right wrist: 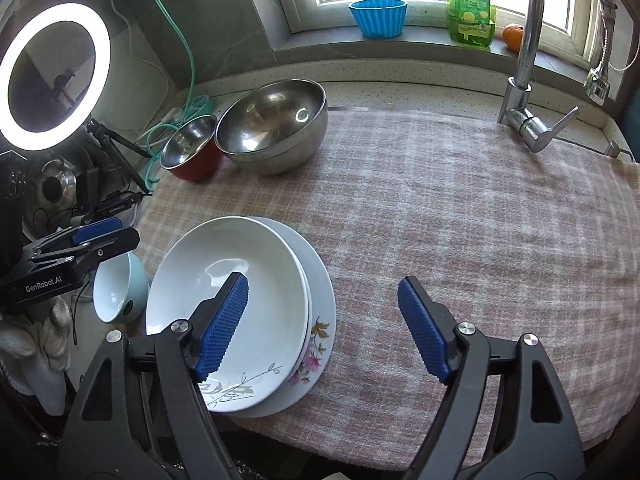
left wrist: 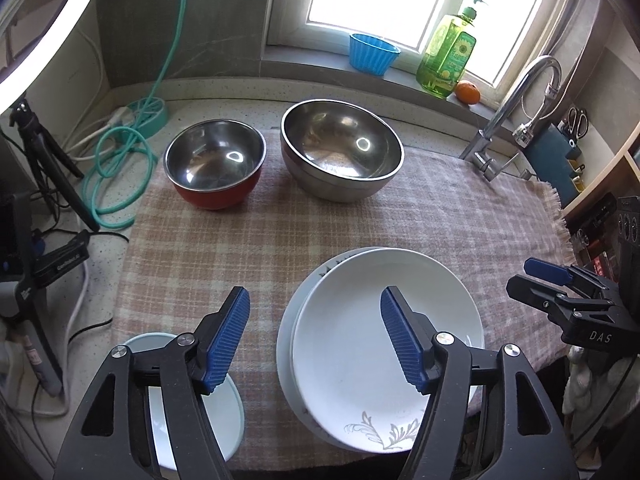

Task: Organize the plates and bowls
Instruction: 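Open the right gripper and withdraw from the plate stack, then move the right gripper to the large steel bowl rim and close, then carry the large steel bowl beside the plate stack and open the right gripper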

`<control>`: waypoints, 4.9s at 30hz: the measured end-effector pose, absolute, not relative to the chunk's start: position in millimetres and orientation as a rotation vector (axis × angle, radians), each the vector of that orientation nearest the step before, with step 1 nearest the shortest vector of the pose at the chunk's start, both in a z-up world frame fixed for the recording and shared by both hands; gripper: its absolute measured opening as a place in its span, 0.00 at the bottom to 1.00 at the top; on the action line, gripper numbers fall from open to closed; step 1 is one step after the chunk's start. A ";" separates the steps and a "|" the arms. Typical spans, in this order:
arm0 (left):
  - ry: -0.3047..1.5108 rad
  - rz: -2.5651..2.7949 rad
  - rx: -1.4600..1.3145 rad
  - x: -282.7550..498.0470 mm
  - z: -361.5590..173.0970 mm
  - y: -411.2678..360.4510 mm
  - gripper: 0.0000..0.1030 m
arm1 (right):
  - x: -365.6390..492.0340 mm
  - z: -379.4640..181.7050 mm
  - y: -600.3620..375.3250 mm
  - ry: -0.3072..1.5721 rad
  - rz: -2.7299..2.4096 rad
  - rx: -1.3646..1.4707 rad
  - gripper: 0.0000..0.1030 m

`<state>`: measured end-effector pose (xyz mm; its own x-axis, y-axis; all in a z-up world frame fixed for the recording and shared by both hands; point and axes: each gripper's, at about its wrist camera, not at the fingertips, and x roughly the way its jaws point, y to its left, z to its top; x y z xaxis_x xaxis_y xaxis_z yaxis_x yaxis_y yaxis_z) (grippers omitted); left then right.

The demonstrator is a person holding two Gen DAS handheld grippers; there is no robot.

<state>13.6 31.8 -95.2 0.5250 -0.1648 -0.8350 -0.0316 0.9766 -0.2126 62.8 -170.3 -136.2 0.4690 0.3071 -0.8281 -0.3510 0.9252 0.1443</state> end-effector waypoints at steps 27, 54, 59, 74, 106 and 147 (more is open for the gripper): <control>0.998 -0.046 -0.533 83.5 -86.2 63.5 0.57 | 189.5 -101.1 -185.9 0.993 0.516 0.165 0.73; 1.210 -0.021 -0.256 221.1 -113.4 64.0 0.22 | 275.8 -156.4 -119.5 1.253 0.508 0.103 0.35; 1.233 -0.021 -0.251 230.1 -121.5 64.2 0.17 | 274.7 -159.9 -109.7 1.254 0.507 0.084 0.27; 1.250 -0.028 -0.259 235.6 -133.2 63.9 0.07 | 276.1 -171.7 -96.4 1.263 0.476 0.057 0.09; 1.218 -0.253 -0.229 198.6 -106.4 -14.8 0.07 | 216.1 -128.6 -200.0 1.218 0.336 0.133 0.07; 1.332 -0.505 -0.141 138.9 -128.4 -132.3 0.07 | 95.9 -167.7 -326.9 1.300 0.208 0.316 0.07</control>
